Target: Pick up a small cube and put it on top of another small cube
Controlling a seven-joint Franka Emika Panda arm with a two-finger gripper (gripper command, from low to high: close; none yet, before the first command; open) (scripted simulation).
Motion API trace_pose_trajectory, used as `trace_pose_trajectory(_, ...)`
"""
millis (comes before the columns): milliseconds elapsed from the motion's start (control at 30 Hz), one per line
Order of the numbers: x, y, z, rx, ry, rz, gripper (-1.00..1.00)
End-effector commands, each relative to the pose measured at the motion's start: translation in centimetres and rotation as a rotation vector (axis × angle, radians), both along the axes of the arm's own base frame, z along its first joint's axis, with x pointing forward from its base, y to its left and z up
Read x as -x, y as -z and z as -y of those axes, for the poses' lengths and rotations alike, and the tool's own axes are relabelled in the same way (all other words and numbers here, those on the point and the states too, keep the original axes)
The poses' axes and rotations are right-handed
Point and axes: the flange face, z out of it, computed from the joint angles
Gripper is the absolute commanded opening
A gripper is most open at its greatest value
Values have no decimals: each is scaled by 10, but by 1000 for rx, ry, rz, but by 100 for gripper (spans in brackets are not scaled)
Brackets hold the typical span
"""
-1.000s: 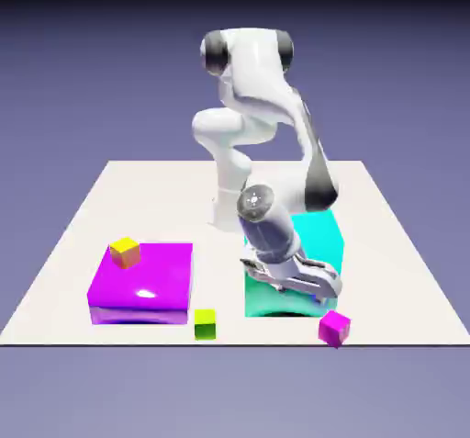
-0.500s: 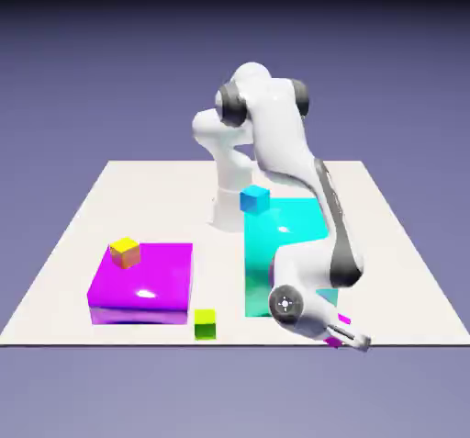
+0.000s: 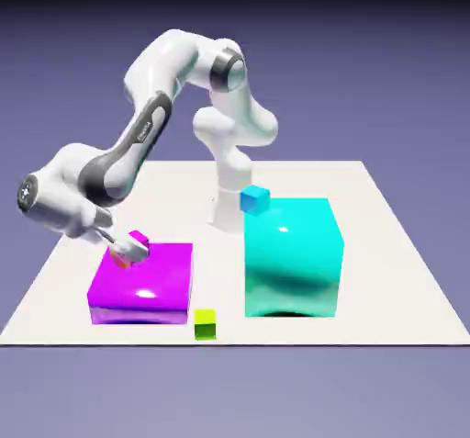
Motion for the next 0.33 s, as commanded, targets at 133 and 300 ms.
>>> trace_pose_trajectory(133,17,41,-20,0,-2,-1,-100)
trace_pose_trajectory(300,18,45,-22,0,-2,-1,100)
